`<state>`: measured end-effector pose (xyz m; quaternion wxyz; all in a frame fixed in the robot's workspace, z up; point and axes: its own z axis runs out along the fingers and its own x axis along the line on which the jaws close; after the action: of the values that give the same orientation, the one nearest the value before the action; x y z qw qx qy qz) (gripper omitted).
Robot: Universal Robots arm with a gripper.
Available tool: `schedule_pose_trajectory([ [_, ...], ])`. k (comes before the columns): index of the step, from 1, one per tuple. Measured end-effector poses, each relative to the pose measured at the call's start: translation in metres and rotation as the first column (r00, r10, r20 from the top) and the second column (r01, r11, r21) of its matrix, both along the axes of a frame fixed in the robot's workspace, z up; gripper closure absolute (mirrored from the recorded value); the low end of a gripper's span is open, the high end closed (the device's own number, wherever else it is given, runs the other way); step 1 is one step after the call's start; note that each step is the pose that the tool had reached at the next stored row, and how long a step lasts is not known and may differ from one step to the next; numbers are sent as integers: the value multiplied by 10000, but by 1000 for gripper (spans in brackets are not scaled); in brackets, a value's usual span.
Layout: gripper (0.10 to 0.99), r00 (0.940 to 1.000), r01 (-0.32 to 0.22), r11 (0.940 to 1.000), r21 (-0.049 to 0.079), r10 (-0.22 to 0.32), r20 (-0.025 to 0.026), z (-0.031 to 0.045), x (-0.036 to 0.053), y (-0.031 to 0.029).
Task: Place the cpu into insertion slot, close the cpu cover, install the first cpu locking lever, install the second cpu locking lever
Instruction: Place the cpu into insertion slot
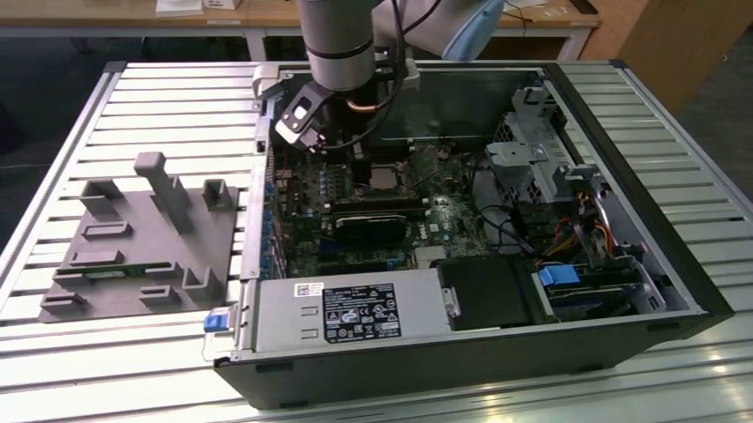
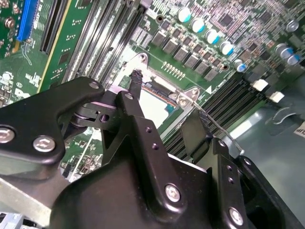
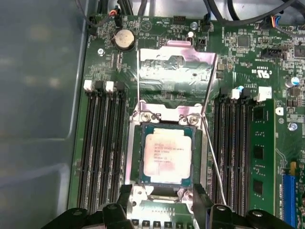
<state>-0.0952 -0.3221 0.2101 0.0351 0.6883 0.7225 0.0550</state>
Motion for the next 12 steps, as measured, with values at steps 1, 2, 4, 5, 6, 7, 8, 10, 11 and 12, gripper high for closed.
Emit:
schedule_pose_trajectory([
  [1, 475, 10000, -7, 10000, -1, 7, 0, -1, -10, 0],
  [2, 475, 10000, -12, 10000, -1, 12, 0, -2, -20, 0],
  [4, 475, 10000, -20, 10000, 0, 20, 0, -3, -32, 0],
  [5, 475, 10000, -21, 10000, -1, 21, -1, -3, -37, 0],
  [6, 475, 10000, -23, 10000, -2, 23, -1, -3, -40, 0],
  [7, 475, 10000, -24, 10000, -1, 24, 0, -3, -42, 0],
  [8, 475, 10000, -25, 10000, -1, 25, -1, -3, -42, 0],
  [10, 475, 10000, -23, 10000, 0, 23, 0, -3, -43, 0],
  [11, 475, 10000, -23, 10000, 0, 23, -1, -3, -42, 0],
  [12, 475, 10000, -23, 10000, 0, 23, -1, -3, -38, 0],
])
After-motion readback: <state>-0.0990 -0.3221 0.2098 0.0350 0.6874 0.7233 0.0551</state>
